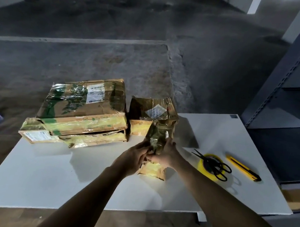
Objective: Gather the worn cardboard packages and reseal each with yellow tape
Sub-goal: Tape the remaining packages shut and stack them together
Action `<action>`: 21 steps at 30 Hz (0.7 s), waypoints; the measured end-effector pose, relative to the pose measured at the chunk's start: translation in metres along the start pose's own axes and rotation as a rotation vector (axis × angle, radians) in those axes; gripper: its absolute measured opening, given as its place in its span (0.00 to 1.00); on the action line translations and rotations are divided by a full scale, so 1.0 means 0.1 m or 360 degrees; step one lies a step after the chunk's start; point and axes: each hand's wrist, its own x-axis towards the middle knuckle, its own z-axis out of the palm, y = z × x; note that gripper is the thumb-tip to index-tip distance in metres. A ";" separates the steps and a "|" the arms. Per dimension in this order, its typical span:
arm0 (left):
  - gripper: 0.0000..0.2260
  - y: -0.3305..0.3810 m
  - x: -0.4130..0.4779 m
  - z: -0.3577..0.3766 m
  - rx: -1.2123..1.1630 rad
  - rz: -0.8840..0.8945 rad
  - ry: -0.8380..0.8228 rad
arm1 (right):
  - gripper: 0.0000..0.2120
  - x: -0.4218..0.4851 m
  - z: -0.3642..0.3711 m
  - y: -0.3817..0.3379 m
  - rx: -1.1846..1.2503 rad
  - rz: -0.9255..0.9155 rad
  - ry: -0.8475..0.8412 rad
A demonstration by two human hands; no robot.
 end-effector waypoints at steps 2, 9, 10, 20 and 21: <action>0.18 -0.01 -0.01 0.01 -0.0009 0.0009 0.0005 | 0.57 0.01 0.01 0.01 -0.0015 -0.0027 0.0021; 0.17 -0.02 0.05 0.15 0.0010 0.0000 -0.0006 | 0.28 -0.17 -0.11 0.06 0.0298 -0.0135 -0.0055; 0.16 -0.02 0.07 0.18 -0.0010 -0.0010 -0.0040 | 0.28 -0.19 -0.10 0.04 0.0308 -0.0134 -0.0060; 0.33 0.14 0.24 0.18 -0.0489 -0.0537 -0.0203 | 0.33 -0.24 -0.19 0.13 0.0204 -0.0225 0.0195; 0.35 0.13 0.25 0.19 -0.0419 -0.0545 -0.0198 | 0.38 -0.24 -0.22 0.16 0.0204 -0.0231 0.0177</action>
